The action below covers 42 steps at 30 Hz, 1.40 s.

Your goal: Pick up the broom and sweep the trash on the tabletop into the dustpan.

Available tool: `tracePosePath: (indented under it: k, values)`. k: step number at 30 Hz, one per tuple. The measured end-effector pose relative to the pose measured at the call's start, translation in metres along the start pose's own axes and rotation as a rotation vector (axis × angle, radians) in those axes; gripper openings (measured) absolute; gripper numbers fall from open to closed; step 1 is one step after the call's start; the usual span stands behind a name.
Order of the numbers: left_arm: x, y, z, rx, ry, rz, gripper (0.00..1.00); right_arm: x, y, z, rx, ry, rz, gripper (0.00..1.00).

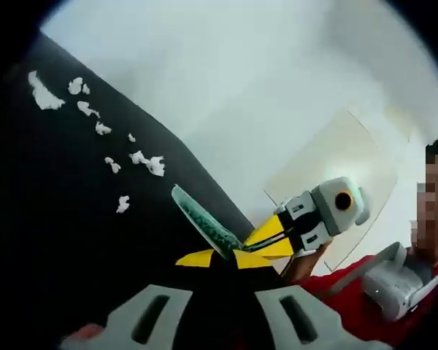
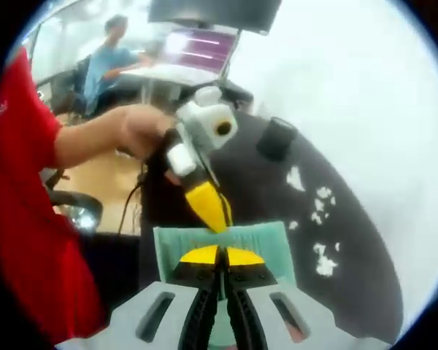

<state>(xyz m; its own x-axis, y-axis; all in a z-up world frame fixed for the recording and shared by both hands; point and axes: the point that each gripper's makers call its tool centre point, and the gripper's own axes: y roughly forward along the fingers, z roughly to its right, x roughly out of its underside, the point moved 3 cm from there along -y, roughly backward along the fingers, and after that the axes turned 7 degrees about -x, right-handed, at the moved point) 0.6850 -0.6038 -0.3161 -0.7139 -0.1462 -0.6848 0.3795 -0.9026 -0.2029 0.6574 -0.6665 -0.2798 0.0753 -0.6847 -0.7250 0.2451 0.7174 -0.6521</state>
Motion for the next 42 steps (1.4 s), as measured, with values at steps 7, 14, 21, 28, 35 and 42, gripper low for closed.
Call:
tracePosePath:
  k: [7,14,21,28,35,42]
  values:
    - [0.007,0.002,-0.010,-0.072,0.068,-0.022,0.04,-0.005,-0.006,0.005,-0.028,0.101,0.146,0.04]
    - [0.005,0.003,-0.023,-0.189,0.136,0.010,0.08,-0.003,-0.018,0.012,0.017,0.132,0.190,0.04]
    - [0.016,0.011,-0.031,-0.242,0.186,-0.034,0.09,-0.010,-0.005,-0.014,-0.019,0.015,0.152,0.04]
    - [0.001,0.001,-0.029,-0.264,0.202,-0.035,0.08,0.003,0.018,-0.040,-0.086,-0.092,0.055,0.05]
    - [-0.037,-0.018,-0.027,-0.308,0.263,0.186,0.39,-0.023,-0.042,-0.036,-0.057,0.031,0.426,0.22]
    - [-0.029,0.007,0.040,-0.113,0.453,0.025,0.26,0.011,-0.160,0.042,0.363,0.288,0.993,0.30]
